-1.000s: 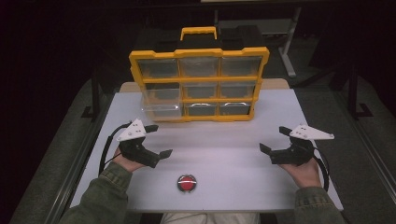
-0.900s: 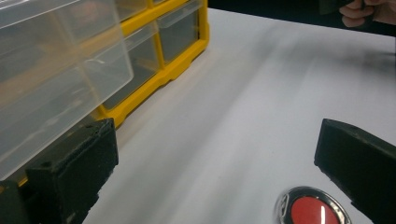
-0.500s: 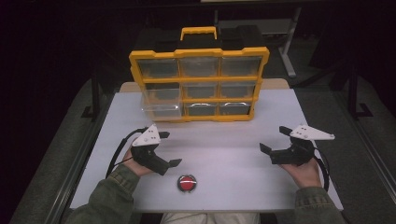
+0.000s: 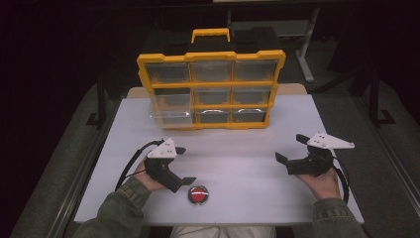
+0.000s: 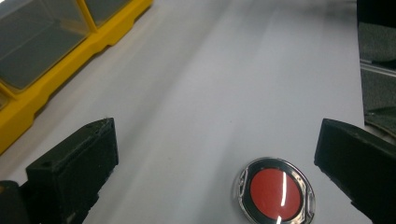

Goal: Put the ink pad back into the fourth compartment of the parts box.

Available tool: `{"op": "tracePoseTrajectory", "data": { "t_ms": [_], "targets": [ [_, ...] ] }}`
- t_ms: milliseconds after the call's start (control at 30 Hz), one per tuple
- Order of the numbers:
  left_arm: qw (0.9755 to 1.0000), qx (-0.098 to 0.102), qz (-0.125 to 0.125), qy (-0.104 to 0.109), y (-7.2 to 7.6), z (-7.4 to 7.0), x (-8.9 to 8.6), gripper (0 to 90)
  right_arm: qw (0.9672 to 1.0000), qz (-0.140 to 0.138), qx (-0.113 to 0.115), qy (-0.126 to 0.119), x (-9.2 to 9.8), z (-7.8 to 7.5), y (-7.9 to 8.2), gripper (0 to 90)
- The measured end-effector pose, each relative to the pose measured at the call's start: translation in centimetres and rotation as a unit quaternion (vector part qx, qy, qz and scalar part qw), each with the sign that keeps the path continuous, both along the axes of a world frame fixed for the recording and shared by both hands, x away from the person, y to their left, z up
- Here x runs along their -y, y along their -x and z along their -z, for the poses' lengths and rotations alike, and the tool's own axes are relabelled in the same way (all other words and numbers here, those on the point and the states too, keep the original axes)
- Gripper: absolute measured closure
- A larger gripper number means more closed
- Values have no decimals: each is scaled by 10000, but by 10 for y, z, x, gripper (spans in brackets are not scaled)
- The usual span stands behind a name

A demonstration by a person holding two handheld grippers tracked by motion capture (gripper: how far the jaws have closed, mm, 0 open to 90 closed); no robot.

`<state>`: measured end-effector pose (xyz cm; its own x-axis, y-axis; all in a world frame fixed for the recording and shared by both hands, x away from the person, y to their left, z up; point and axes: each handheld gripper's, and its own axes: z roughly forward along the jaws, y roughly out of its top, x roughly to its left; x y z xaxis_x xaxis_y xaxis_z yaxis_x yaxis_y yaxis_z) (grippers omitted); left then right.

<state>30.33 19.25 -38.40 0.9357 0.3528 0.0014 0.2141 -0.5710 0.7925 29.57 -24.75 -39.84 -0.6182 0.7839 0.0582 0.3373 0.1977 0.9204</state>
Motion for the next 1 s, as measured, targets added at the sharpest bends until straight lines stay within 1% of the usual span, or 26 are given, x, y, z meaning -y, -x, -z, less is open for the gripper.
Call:
{"op": "tracePoseTrajectory", "data": {
  "t_ms": [67,233,333,500,600,767,900,1000],
  "targets": [
    [10000,-24,39,-63,1,2,2,0,10000,1,-1,1,0,0,0,0],
    [9998,-1,116,-183,3,6,6,0,10000,7,2,19,0,0,0,0],
    [9996,-6,162,-222,4,8,8,0,10000,9,3,57,0,0,0,0],
    [9989,-2,245,-388,6,14,12,0,10000,20,16,92,-1,1,0,0],
    [9984,-49,319,-456,7,16,14,0,9999,40,32,136,-1,0,0,0],
    [9982,-50,350,-485,10,18,15,0,9998,13,19,188,-2,1,0,0],
    [9974,-50,410,-595,12,23,18,0,9998,8,17,192,-2,1,0,0],
    [9965,-100,484,-672,13,26,20,0,9998,17,18,184,-2,1,0,0]
  ]
}}
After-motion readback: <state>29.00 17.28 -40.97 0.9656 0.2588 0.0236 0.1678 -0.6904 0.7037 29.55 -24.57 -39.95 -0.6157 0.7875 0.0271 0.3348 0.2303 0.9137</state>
